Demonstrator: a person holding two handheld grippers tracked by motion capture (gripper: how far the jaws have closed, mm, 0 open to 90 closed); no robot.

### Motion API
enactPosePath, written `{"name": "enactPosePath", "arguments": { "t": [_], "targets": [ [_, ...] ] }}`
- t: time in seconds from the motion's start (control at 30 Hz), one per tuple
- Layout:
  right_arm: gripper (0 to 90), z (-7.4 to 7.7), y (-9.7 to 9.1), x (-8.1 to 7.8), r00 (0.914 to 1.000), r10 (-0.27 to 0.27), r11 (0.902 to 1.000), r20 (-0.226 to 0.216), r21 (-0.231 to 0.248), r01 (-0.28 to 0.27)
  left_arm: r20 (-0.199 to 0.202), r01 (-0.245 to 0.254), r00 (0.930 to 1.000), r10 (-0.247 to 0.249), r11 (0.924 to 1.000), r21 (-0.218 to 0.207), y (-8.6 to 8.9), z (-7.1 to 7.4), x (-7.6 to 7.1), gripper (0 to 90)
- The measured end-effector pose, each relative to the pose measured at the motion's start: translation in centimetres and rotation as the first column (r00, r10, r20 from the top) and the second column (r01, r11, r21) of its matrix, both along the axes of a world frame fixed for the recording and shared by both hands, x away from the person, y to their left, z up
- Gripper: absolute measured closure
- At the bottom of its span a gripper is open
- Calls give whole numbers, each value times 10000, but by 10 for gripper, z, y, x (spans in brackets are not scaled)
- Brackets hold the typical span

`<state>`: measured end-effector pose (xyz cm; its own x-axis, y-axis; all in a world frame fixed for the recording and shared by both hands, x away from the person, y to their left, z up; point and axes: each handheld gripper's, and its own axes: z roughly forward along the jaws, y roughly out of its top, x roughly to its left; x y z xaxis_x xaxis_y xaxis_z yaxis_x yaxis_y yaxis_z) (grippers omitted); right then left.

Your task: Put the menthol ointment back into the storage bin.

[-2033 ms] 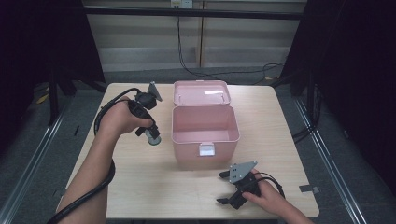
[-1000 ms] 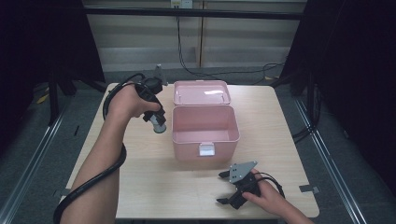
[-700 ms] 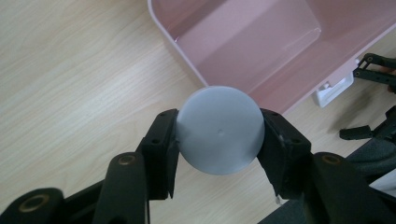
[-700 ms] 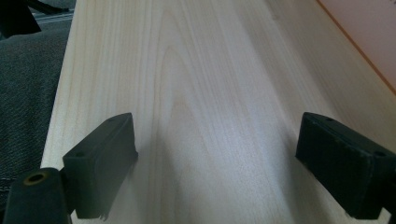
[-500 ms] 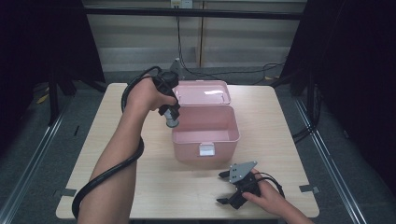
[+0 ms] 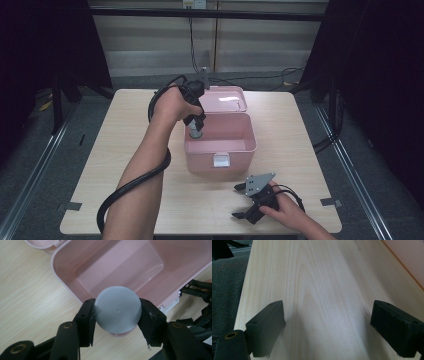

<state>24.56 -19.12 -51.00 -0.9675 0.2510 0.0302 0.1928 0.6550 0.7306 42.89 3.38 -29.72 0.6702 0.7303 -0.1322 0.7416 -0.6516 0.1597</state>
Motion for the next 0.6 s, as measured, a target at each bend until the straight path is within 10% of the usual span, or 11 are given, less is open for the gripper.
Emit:
{"name": "enactPosePath", "arguments": {
  "t": [0.6],
  "targets": [
    [112, 0, 0, 0, 10000, -17, 10000, -30, -2, 17, -270, -1031, 9943, 1027, 9946, -115, -31, -40, 16, 507]
  ]
}}
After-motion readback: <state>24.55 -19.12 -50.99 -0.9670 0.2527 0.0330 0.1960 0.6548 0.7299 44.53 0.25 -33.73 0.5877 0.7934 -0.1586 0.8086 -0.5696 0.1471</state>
